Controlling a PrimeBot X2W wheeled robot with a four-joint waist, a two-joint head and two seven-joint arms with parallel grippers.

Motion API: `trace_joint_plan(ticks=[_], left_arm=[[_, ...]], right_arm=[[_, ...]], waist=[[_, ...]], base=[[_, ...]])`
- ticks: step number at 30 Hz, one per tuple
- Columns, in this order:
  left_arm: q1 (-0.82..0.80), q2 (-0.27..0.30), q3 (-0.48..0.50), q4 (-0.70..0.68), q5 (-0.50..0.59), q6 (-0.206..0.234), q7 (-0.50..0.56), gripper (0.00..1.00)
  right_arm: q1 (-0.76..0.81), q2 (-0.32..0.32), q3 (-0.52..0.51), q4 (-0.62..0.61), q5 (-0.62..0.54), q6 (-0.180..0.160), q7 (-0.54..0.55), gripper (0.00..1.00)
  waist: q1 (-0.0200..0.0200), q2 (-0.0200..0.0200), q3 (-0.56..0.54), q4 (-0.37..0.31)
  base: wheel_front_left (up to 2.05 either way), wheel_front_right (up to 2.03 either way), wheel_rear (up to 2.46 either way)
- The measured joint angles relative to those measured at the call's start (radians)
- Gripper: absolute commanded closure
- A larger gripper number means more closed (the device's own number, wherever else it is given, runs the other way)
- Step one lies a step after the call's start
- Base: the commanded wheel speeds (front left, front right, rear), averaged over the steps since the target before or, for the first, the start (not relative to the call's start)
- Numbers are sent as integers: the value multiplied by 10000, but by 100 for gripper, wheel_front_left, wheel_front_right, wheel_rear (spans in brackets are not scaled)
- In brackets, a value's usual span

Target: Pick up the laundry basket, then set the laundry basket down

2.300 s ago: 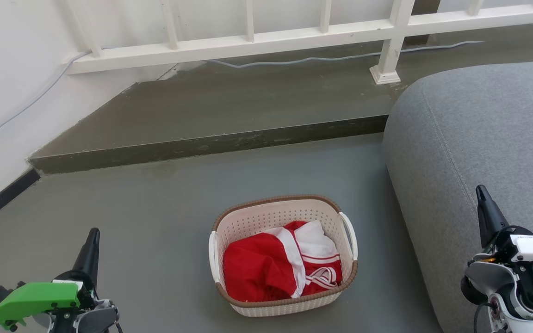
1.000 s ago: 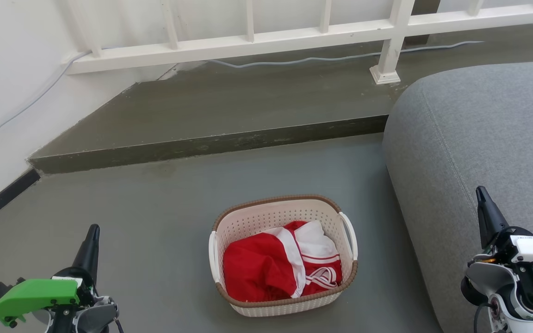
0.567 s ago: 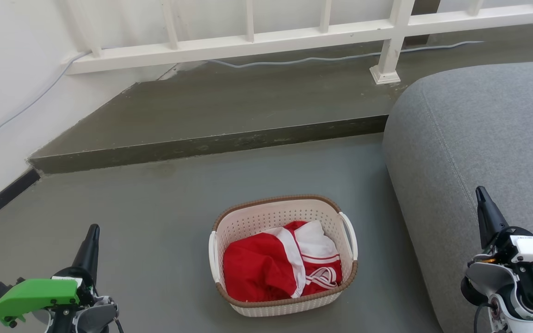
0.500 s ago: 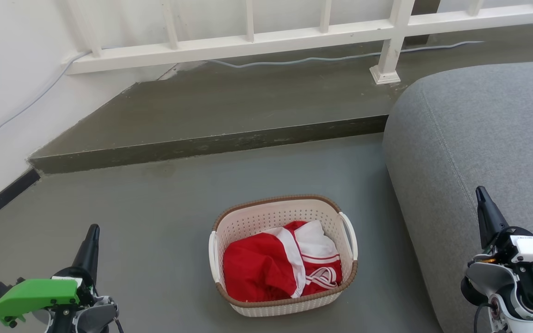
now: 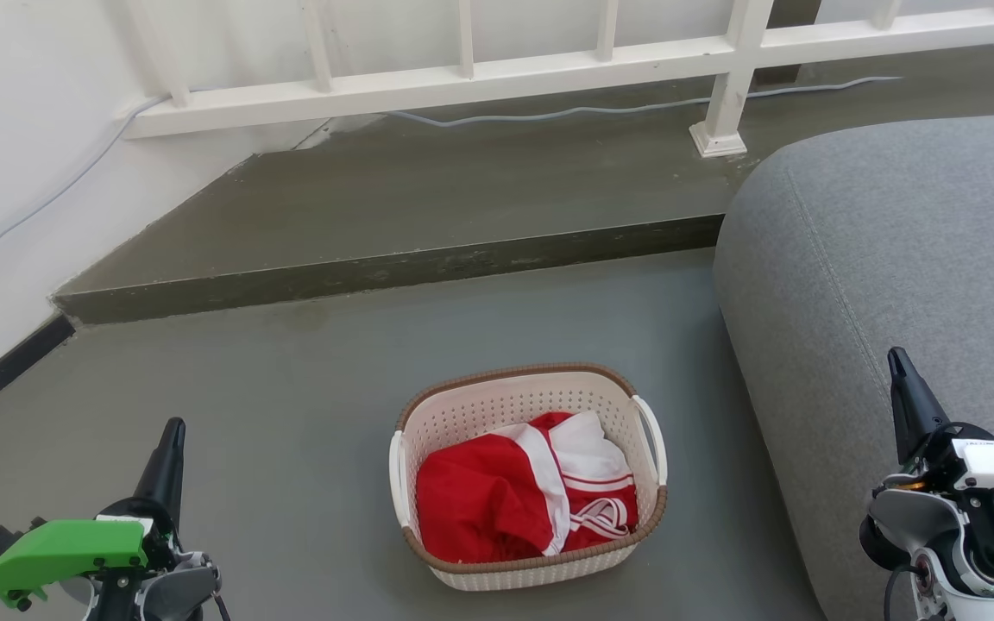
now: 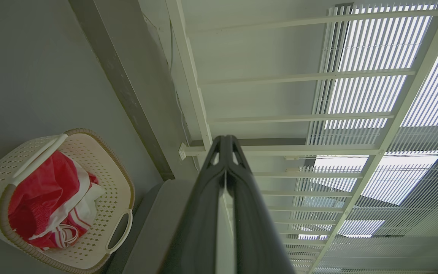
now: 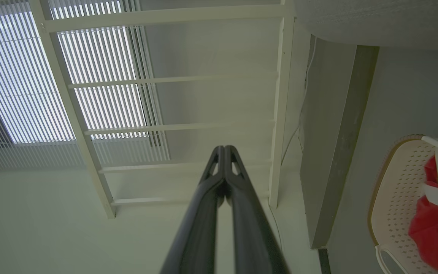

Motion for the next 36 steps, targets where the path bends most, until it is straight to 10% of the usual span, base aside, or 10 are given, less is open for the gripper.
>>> trace_joint_plan(ticks=[36], left_arm=[[-6, -2, 35, -4, 0, 0, 0, 100]], right_arm=[[-1, 8, -31, -4, 0, 2, 0, 100]], waist=[[0, 0, 2, 0]], base=[[0, 0, 0]])
